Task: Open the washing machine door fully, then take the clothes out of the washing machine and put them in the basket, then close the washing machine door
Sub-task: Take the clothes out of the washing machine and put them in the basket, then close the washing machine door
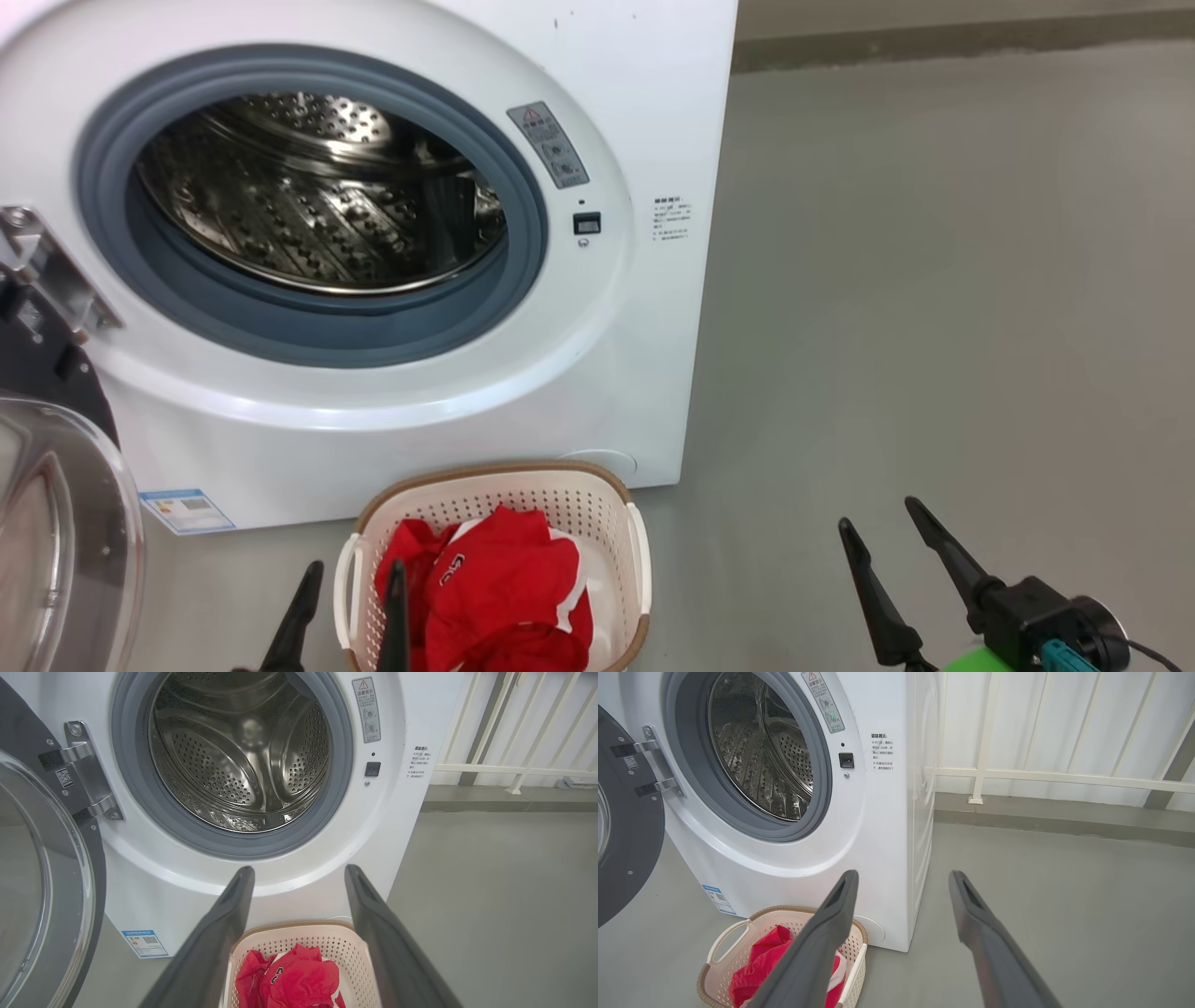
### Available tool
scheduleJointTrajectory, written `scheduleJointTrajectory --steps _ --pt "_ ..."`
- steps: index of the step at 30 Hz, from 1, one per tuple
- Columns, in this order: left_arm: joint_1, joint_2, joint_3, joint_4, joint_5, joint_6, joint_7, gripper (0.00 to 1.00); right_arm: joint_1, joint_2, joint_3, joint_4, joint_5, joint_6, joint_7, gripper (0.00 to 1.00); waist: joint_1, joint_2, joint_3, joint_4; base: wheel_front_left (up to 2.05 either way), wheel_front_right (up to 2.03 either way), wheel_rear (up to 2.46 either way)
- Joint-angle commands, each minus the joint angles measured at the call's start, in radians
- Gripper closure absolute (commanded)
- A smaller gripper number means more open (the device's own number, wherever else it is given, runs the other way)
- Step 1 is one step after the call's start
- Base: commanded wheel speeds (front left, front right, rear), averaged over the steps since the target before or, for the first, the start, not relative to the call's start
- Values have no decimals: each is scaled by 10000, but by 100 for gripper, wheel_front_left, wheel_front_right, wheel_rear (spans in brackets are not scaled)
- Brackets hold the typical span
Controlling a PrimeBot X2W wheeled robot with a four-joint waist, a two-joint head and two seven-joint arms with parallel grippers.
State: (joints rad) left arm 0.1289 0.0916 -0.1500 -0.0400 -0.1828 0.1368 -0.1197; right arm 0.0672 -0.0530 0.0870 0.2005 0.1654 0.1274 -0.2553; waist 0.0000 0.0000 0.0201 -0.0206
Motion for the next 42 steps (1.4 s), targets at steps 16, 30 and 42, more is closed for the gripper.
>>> scheduleJointTrajectory --steps 16,30,42 --pt "395 256 261 -796 69 289 211 0 249 20 -214 -289 -160 33 -65 0 0 0 -314 81 0 0 0" --pt "440 306 175 -752 -17 336 175 0 287 26 -188 -320 -66 33 -65 0 0 0 -355 84 0 0 0" --pt "410 350 83 -775 -34 388 199 0 274 27 -123 -296 10 33 -65 0 0 0 -390 67 0 0 0"
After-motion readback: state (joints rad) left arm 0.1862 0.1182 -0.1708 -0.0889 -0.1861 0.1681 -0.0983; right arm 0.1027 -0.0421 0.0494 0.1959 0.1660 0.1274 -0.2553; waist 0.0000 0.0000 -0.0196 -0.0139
